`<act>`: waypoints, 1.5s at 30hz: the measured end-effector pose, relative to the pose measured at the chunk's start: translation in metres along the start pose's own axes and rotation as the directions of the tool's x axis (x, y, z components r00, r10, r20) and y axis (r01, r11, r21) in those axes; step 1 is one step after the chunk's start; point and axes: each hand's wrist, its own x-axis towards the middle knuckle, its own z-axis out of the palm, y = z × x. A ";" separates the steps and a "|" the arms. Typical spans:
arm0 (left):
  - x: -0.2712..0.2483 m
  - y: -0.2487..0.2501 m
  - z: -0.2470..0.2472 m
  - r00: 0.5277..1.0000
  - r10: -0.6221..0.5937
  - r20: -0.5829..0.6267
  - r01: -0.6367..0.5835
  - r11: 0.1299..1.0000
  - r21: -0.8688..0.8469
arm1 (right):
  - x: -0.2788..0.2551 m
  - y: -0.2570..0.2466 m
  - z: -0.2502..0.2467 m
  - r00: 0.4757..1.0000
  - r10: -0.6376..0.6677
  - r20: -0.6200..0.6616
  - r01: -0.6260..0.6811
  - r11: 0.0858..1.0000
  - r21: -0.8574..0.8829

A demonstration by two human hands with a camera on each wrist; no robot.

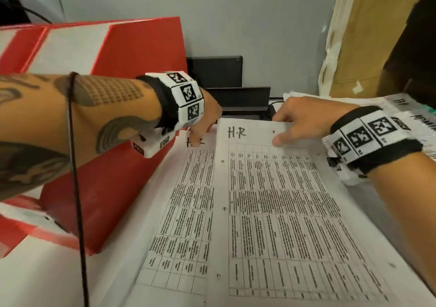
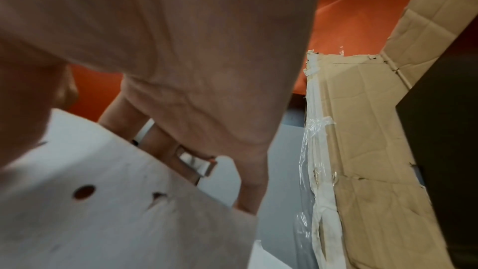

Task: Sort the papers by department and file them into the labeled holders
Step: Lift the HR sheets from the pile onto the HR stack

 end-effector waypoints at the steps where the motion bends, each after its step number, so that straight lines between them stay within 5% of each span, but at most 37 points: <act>1: -0.002 0.000 -0.003 0.999 -0.014 -0.037 0.015 1.000 0.011 | -0.001 0.001 0.000 1.000 0.001 -0.024 -0.001 1.000 0.002; 13: -0.019 -0.031 -0.012 0.988 -0.045 -0.149 0.034 0.996 -0.078 | -0.013 -0.013 -0.009 0.993 0.023 -0.116 -0.035 0.994 -0.099; 19: -0.028 -0.032 -0.022 0.967 0.134 -0.215 -0.194 0.938 -0.287 | -0.020 -0.037 -0.006 0.956 -0.029 -0.291 0.002 0.996 -0.094; 25: -0.041 -0.035 -0.026 0.945 0.272 -0.184 -0.327 0.736 -0.592 | -0.010 -0.057 0.008 0.950 -0.101 -0.294 0.134 0.986 0.096; 30: -0.035 -0.038 -0.022 0.990 0.112 -0.086 -0.136 0.601 -0.787 | -0.016 -0.051 0.005 0.968 -0.139 -0.207 0.187 0.954 0.234; 36: -0.017 -0.026 0.000 0.999 0.033 -0.019 -0.038 0.913 -0.407 | -0.017 -0.042 0.007 0.990 -0.130 0.050 0.130 0.991 0.009; 39: -0.008 -0.018 0.009 0.994 0.060 0.091 -0.025 0.938 -0.346 | -0.018 -0.047 0.009 0.988 -0.117 0.104 0.112 0.992 0.050; 45: -0.008 -0.011 0.006 0.990 -0.079 -0.120 0.048 0.969 -0.244 | -0.020 -0.048 0.005 0.994 -0.110 0.028 0.109 0.993 0.044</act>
